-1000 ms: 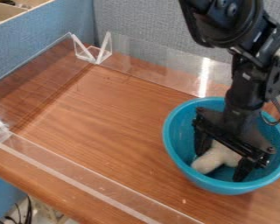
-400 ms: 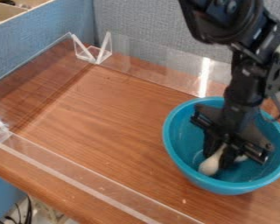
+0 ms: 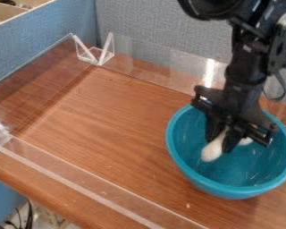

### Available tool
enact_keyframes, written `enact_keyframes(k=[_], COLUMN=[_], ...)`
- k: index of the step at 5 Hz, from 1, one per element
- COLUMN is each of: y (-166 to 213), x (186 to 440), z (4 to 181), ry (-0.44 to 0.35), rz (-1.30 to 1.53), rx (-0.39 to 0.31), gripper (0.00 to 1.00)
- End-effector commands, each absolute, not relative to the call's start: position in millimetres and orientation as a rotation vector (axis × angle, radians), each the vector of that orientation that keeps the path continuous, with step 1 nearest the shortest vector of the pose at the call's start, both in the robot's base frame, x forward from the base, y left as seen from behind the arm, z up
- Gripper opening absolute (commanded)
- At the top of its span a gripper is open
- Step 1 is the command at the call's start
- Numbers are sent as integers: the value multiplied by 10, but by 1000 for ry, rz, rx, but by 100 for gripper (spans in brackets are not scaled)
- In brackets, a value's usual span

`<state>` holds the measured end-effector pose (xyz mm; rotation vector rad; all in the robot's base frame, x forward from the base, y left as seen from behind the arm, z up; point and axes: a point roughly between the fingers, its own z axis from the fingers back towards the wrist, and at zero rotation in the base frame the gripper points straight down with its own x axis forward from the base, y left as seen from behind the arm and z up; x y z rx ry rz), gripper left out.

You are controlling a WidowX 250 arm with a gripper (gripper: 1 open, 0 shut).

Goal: Put the mushroom in the blue bowl

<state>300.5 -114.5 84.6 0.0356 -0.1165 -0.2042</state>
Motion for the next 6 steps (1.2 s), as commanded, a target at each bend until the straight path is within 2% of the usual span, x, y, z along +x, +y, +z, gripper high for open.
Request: enact_keyframes(k=[1,6], y=[-1124,-1108], x=[3103,3104], z=[1115,971], ry=[-202,-169], rz=[-187,-155], rx=[13,7], gripper=[100,100])
